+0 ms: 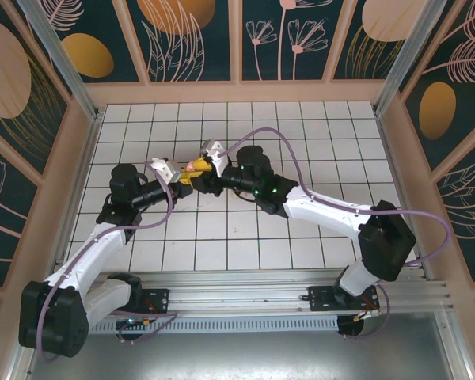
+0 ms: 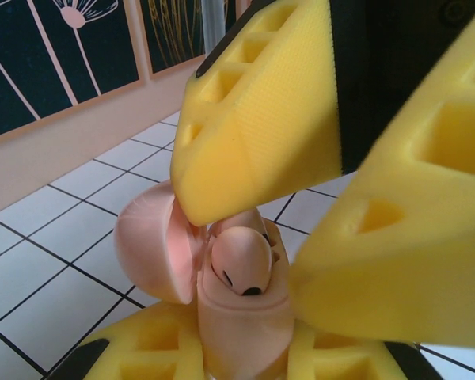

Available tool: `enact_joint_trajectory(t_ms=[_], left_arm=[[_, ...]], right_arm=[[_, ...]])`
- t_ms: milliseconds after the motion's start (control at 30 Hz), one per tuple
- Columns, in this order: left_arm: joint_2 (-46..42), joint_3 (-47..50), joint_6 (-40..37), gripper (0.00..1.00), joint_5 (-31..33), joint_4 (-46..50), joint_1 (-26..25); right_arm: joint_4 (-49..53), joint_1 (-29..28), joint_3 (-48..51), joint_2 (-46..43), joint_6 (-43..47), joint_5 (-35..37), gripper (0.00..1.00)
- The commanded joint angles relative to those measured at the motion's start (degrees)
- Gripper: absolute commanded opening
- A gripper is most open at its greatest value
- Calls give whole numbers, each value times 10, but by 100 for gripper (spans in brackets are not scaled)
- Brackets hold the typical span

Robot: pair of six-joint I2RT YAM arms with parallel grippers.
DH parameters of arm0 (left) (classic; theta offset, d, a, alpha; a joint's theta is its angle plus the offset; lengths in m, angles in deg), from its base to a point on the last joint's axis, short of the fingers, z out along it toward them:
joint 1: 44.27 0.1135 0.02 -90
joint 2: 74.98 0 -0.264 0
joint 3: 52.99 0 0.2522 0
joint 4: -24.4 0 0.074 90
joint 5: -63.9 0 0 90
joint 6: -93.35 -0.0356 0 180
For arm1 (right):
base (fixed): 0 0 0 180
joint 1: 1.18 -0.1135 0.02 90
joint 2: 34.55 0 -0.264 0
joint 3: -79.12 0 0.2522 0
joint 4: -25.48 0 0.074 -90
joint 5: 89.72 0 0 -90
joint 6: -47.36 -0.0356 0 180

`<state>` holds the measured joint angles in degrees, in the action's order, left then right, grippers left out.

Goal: Insert the wireless bluetooth earbuds into the charging case

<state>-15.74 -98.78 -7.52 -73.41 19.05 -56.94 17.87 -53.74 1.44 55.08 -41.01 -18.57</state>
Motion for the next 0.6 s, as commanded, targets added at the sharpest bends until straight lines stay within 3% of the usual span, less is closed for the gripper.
enact_joint_trajectory(t_ms=[0,267,433,567], left_arm=[[-6,2,-9,4,-31,-27,-5],[2,3,-6,4,-89,-45,-9],[2,-4,-2,4,-121,-50,-18],[-1,-7,-1,4,-129,-50,-25]], right_arm=[[-33,14,18,-26,-23,-4,44],[-87,73,79,-105,-82,-143,57],[-34,112,49,-95,-110,-249,62],[22,114,8,-64,-97,-281,64]])
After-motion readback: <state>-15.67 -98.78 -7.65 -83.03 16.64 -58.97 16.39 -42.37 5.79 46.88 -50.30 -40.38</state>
